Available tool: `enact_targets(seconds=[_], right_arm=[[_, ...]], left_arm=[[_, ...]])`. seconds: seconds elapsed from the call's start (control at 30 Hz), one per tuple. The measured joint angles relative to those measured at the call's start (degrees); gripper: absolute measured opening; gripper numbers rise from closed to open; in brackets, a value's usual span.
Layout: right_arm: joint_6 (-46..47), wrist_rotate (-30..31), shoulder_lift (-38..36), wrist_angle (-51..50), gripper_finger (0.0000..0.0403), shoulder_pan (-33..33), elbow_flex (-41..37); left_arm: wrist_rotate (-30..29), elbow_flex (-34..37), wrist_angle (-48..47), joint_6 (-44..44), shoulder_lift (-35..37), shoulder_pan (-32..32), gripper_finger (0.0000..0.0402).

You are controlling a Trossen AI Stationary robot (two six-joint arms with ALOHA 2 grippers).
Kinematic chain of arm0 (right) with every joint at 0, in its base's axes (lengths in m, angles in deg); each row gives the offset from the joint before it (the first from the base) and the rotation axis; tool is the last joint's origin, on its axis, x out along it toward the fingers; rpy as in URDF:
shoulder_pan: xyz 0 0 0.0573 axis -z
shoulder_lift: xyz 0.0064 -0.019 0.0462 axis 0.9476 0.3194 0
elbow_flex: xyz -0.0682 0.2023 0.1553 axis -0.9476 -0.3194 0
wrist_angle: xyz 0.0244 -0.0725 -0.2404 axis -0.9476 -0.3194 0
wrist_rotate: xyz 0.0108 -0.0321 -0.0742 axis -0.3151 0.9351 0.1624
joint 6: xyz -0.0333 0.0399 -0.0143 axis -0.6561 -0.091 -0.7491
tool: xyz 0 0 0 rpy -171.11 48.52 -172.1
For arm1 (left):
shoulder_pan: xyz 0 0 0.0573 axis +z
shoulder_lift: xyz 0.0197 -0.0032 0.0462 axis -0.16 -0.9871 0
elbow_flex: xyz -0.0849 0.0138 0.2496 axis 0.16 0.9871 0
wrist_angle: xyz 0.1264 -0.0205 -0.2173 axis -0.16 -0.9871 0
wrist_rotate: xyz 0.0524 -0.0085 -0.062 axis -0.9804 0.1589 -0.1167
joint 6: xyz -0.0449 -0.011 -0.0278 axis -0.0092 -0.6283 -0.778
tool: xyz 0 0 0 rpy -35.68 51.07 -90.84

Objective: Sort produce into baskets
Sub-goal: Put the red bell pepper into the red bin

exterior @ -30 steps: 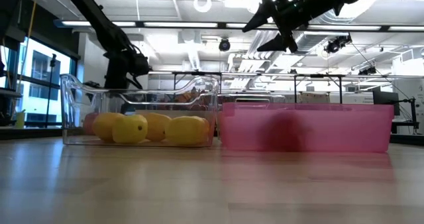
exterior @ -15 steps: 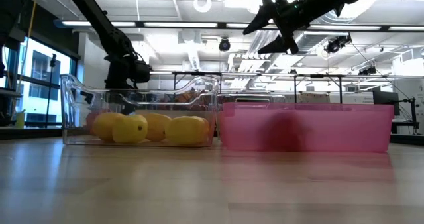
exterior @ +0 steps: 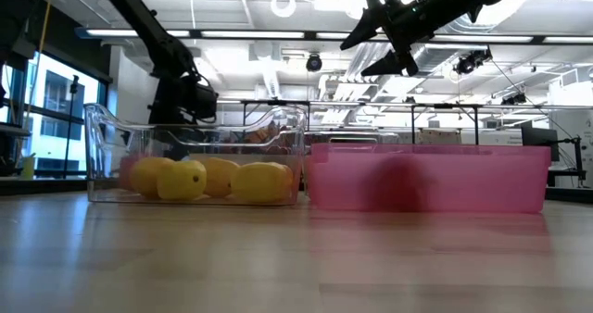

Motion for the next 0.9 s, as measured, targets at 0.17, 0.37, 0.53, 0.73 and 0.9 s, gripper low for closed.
enact_targets(seconds=[0.17, 0.37, 0.53, 0.73, 0.9], right_arm=[[0.0, 0.0, 0.0, -0.2, 0.0383, 0.0, 0.0], [0.0, 0.0, 0.0, -1.0, 0.0383, 0.0, 0.0], [0.0, 0.0, 0.0, -1.3, 0.0383, 0.0, 0.0], [1.1, 0.0, 0.0, -1.4, 0.0383, 0.0, 0.0], [1.1, 0.1, 0.0, -1.4, 0.0383, 0.0, 0.0]], left_arm=[[0.1, 0.0, -3.0, 5.1, 0.0, -2.0, 0.0369], [3.0, -1.7, -5.9, 12.1, 0.4, -2.5, 0.0369], [3.1, -9.3, -11.5, 14.5, 0.4, -2.8, 0.0369], [3.1, -11.6, -18.2, 14.1, 3.7, -5.4, 0.0369], [3.5, -6.0, -17.2, 13.6, 6.3, -5.6, 0.0369]])
